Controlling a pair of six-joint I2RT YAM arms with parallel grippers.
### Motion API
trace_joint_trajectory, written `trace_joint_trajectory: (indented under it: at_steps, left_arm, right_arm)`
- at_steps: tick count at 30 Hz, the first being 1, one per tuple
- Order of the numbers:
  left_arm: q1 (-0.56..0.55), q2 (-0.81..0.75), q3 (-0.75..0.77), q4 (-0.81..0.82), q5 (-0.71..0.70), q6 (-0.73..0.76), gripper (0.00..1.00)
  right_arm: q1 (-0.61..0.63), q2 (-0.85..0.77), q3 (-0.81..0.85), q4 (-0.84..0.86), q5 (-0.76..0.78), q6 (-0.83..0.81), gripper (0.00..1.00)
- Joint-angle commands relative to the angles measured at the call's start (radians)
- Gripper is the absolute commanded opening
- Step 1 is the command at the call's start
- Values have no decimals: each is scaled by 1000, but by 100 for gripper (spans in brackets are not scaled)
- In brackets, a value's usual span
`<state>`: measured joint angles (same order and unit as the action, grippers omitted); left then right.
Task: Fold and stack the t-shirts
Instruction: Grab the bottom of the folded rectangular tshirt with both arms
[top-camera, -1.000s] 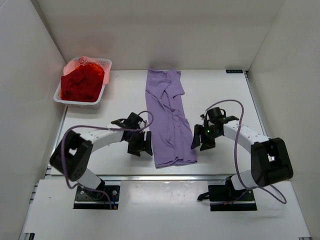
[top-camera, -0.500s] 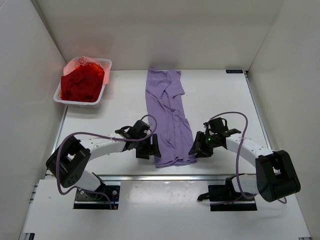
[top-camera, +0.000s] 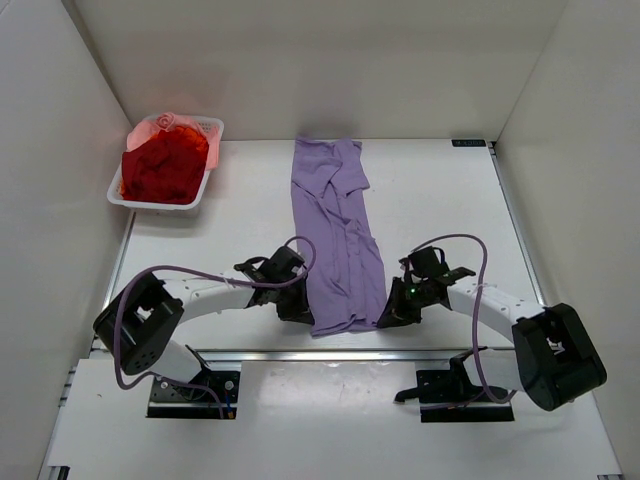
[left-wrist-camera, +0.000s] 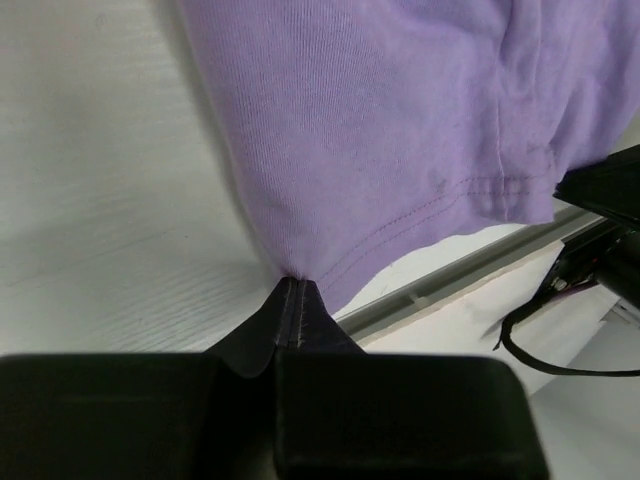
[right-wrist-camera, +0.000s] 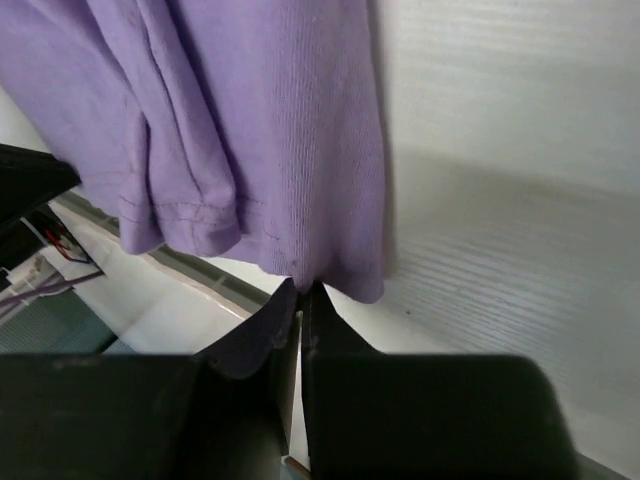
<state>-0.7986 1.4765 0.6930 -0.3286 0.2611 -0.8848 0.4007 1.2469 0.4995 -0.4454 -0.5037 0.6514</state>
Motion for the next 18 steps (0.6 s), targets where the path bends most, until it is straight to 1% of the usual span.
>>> trace_joint_trajectory:
  at_steps: [1,4,6,8,12,13,14,15,17,18]
  left_arm:
    - [-5,-48,-7,-13,10,6,0]
    - [-1,-113,-64,-29,16,4,0]
    - [1,-155,-128,-44,27,1,0]
    - [13,-200,-168,-62,27,9,0]
    - [65,-288,-242,-81,18,26,0]
    - [79,-304,-254,-75,35,24,0]
    - [85,-308,-257,-67,41,27,0]
    - [88,-311,-256,-70,49,30,1]
    - [79,-303,-236,-81,47,37,19]
    - [70,-292,-234,-76,49,35,20]
  right_arm:
    - [29,-44,-6,16,-10,31,0]
    - [61,-76,-13,-9,-6,41,0]
    - [78,-107,-24,-24,-9,56,0]
    - [105,-130,-48,-13,-25,79,0]
    - [153,-162,-75,-15,-32,108,0]
    - [148,-171,-81,-15,-32,114,8]
    - [150,-184,-82,-18,-32,108,12]
    - [136,-199,-81,-30,-24,119,20]
    - [126,-219,-76,-44,-21,111,34]
    - [122,-233,-79,-62,-15,110,37]
